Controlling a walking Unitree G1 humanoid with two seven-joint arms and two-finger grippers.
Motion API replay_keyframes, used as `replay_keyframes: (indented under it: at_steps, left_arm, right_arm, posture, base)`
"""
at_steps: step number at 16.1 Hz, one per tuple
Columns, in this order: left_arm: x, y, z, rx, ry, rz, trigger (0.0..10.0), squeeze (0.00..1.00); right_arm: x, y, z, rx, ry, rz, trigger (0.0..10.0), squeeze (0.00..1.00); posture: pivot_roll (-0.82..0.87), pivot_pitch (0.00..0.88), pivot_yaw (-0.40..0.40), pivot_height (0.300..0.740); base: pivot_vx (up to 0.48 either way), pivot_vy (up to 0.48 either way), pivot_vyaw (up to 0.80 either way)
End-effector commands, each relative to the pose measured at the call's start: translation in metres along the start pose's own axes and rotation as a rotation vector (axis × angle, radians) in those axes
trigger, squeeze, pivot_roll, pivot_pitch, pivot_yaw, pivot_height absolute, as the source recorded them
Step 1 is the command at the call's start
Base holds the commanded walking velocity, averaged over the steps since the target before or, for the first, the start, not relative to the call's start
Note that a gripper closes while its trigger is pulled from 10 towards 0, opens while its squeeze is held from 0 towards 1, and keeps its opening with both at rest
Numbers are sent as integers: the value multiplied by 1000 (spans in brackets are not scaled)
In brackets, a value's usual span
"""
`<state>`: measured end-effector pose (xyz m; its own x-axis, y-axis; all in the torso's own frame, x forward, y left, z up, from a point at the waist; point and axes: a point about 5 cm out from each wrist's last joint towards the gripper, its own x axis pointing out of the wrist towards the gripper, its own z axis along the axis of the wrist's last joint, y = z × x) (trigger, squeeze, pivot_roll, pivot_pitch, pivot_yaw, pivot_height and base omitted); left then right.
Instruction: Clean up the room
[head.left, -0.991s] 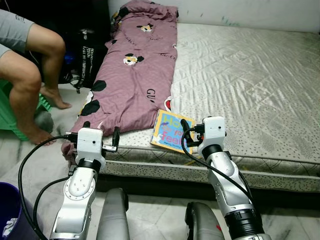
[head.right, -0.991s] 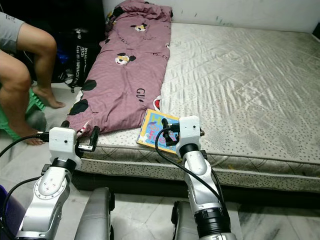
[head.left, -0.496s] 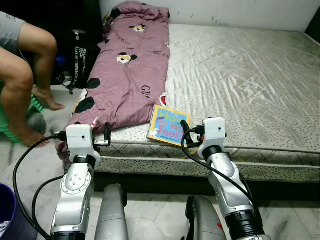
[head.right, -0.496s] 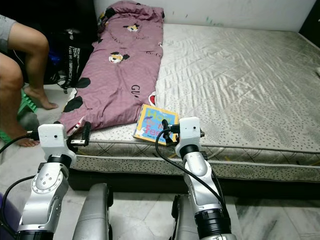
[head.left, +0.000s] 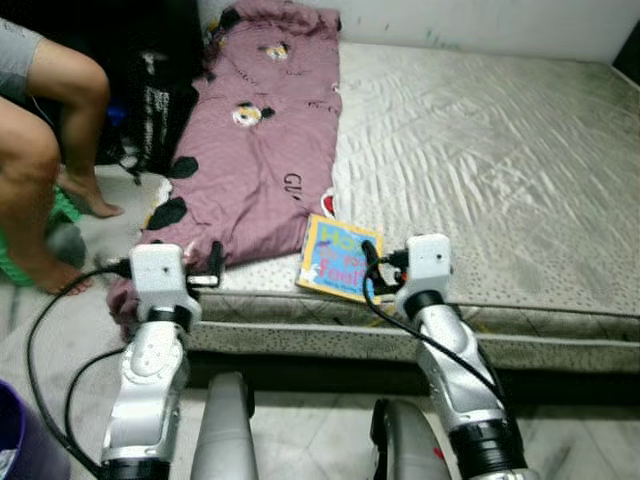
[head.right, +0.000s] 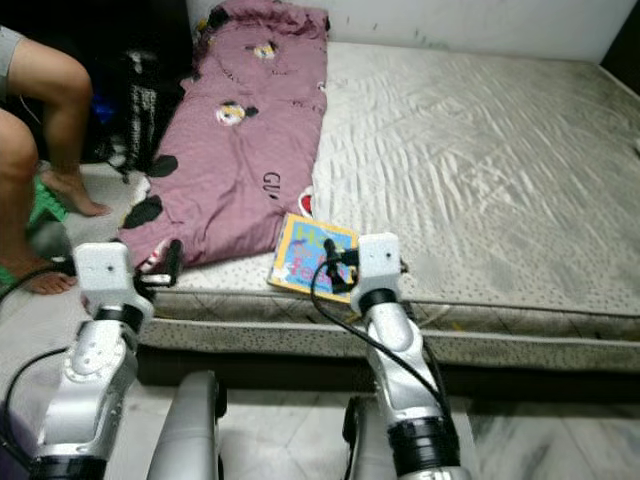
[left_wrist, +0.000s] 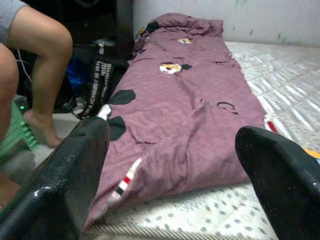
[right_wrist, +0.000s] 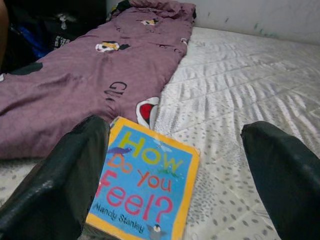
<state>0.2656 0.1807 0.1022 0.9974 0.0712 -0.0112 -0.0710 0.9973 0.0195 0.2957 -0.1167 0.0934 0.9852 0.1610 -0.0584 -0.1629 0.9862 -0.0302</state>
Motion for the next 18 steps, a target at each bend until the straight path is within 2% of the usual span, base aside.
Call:
replay_keyframes:
  at_steps: [1, 5, 9, 11, 12, 13, 16, 17, 18]
  left_arm:
    - [2, -7, 0, -10, 2, -30, 10000, 0]
    - [2, -9, 0, -12, 8, -42, 10000, 0]
    - [5, -10, -2, -27, 28, -24, 10000, 0]
    - [10, -15, -6, -75, 69, -9, 10000, 0]
    - [15, -18, -11, -112, 114, 13, 10000, 0]
    - [18, -21, -12, -135, 118, 18, 10000, 0]
    - [24, -30, -22, -171, 168, 8, 10000, 0]
    - [25, -35, -26, -180, 197, -25, 10000, 0]
    - [27, -42, -33, -189, 257, -76, 10000, 0]
  right_arm:
    - [0, -7, 0, -3, 8, -19, 10000, 0]
    - [0, -7, -1, 0, 11, -22, 10000, 0]
    - [-1, -7, -2, 2, 16, -21, 10000, 0]
    - [-2, -7, -2, 2, 16, -20, 10000, 0]
    - [-3, -7, -1, -4, 8, -16, 10000, 0]
    - [-5, -8, -1, -9, 7, -22, 10000, 0]
    - [-14, -22, 0, -22, 8, -73, 10000, 0]
    - [-19, -29, 0, -31, 8, -99, 10000, 0]
    - [-29, -43, 2, -58, 8, -135, 10000, 0]
  posture:
    - [74, 0, -28, 561]
    - [74, 0, -25, 561]
    - [76, 0, -26, 561]
    - [74, 0, -27, 561]
    - [55, 0, -24, 556]
    - [42, 0, -21, 541]
    - [8, 0, -15, 526]
    - [-11, 8, -14, 526]
    - [-41, 25, -15, 526]
  base:
    - [349, 0, 0]
    - [340, 0, 0]
    - [0, 0, 0]
    - [0, 0, 0]
    - [0, 0, 0]
    - [0, 0, 0]
    - [0, 0, 0]
    - [0, 0, 0]
    - [0, 0, 0]
